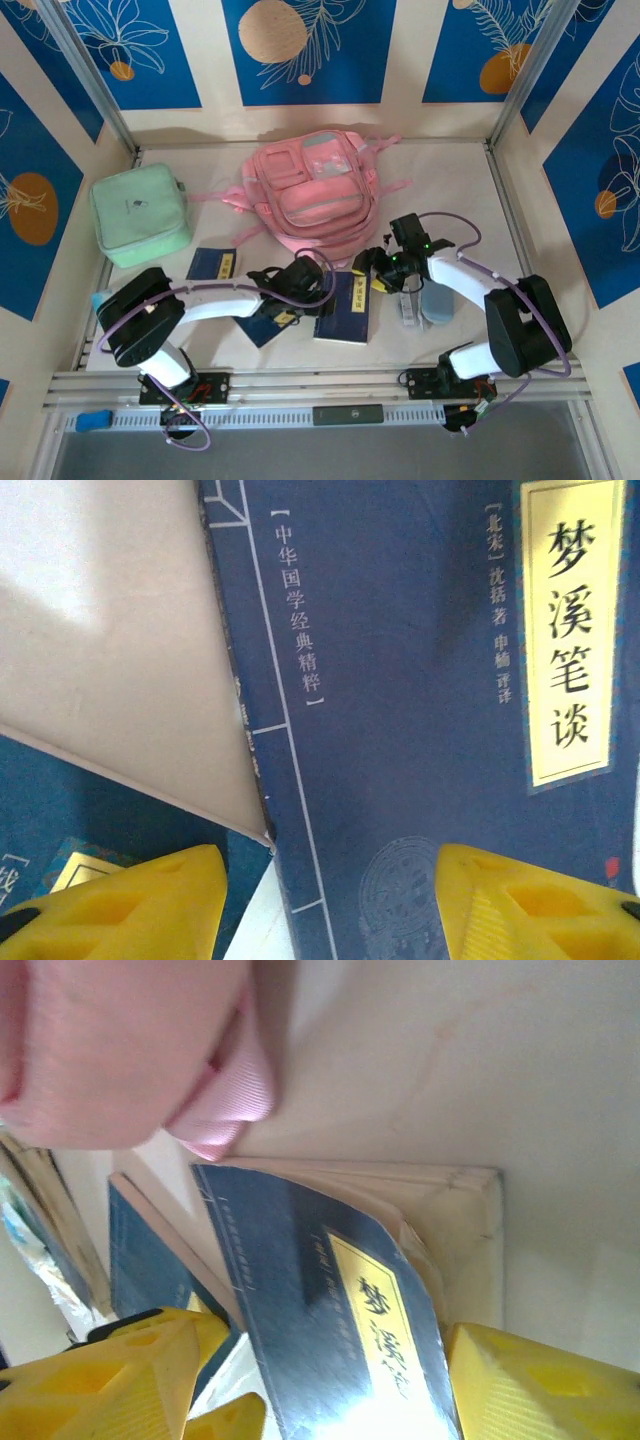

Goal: Pack the student bag
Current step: Rotate the book at the bottom-center of the table, then pick up the book from the bottom-center of the table.

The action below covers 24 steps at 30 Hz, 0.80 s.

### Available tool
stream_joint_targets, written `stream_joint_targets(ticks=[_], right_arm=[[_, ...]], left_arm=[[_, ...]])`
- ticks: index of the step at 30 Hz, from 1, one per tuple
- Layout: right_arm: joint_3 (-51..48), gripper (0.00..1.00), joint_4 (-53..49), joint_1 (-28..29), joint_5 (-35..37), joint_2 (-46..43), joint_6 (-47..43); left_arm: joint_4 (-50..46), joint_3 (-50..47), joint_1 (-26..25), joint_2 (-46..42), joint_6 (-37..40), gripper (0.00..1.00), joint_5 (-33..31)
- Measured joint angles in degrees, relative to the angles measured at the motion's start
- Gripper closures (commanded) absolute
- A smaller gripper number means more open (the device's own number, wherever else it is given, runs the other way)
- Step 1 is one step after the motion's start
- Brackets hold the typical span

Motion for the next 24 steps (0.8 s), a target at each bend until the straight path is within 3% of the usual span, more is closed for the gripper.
stream_joint_targets(ticks=[8, 13, 24], right_arm=[[0.5, 0.23, -10.51, -2.49, 1.38, -4.72, -6.34], [-3.54, 0.23, -16.61, -0.13, 2.29, -12.04, -6.84], [-12.92, 0.31, -9.51, 6.69, -1.7, -11.93, -0.72]], left_arm=[[-6.27, 0.55, -2.05, -7.17, -6.25, 0.38, -4.13], [-5.57, 0.35, -5.01, -10.23, -11.21, 0.39, -4.66], [0.81, -4.85, -7.93, -5.55, -17.33, 0.46, -5.27]])
